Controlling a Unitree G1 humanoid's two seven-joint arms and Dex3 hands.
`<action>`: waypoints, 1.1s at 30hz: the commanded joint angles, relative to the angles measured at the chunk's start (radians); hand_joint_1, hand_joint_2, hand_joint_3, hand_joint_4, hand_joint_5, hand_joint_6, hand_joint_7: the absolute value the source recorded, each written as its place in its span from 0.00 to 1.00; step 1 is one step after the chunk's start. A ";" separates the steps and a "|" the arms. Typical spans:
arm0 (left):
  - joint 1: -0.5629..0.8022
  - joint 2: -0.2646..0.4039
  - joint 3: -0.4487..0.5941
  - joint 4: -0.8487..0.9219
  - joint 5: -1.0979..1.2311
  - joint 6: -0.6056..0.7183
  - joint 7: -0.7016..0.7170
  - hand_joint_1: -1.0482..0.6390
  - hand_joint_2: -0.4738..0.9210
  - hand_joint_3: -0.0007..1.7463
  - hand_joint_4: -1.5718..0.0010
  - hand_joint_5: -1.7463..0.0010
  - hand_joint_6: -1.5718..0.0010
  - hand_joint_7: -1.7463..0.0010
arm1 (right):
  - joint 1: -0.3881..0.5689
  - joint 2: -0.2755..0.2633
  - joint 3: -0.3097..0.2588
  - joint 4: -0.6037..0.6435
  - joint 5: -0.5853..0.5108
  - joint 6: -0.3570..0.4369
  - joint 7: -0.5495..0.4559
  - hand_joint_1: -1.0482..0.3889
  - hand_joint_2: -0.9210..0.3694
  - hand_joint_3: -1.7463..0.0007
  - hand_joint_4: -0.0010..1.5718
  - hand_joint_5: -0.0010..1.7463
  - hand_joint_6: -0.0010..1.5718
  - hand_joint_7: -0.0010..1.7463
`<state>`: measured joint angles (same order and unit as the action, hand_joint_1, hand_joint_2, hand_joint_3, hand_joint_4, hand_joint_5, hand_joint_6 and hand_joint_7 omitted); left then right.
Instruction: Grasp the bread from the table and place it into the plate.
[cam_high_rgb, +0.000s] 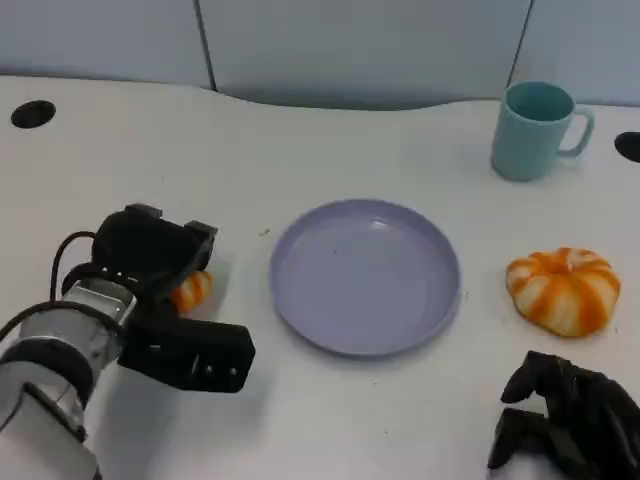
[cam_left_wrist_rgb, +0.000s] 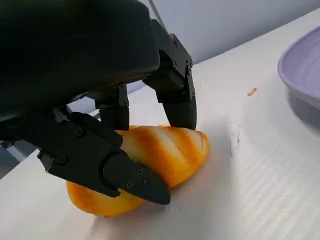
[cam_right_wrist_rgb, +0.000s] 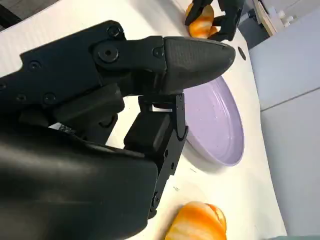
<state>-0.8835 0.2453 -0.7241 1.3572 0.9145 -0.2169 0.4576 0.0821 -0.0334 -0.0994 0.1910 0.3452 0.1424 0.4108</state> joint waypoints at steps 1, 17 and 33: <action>-0.007 0.028 -0.010 -0.002 0.011 -0.022 0.057 0.46 1.00 0.14 0.54 0.00 0.61 0.17 | -0.007 -0.004 -0.005 0.018 -0.005 0.001 -0.011 0.43 0.00 0.72 0.75 0.68 0.68 0.64; -0.039 0.036 0.052 -0.022 -0.030 -0.166 0.258 0.51 1.00 0.12 0.49 0.00 0.62 0.00 | -0.026 -0.004 -0.003 0.053 -0.005 -0.003 0.002 0.44 0.00 0.72 0.75 0.67 0.69 0.63; -0.116 -0.056 0.040 -0.042 -0.024 -0.297 0.381 0.52 0.94 0.23 0.43 0.00 0.56 0.00 | -0.055 0.006 0.002 0.104 -0.014 -0.027 0.008 0.43 0.00 0.73 0.76 0.67 0.70 0.62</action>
<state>-0.9731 0.1936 -0.6793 1.3252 0.8853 -0.4955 0.8081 0.0105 -0.0224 -0.0953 0.2747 0.3366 0.1160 0.4197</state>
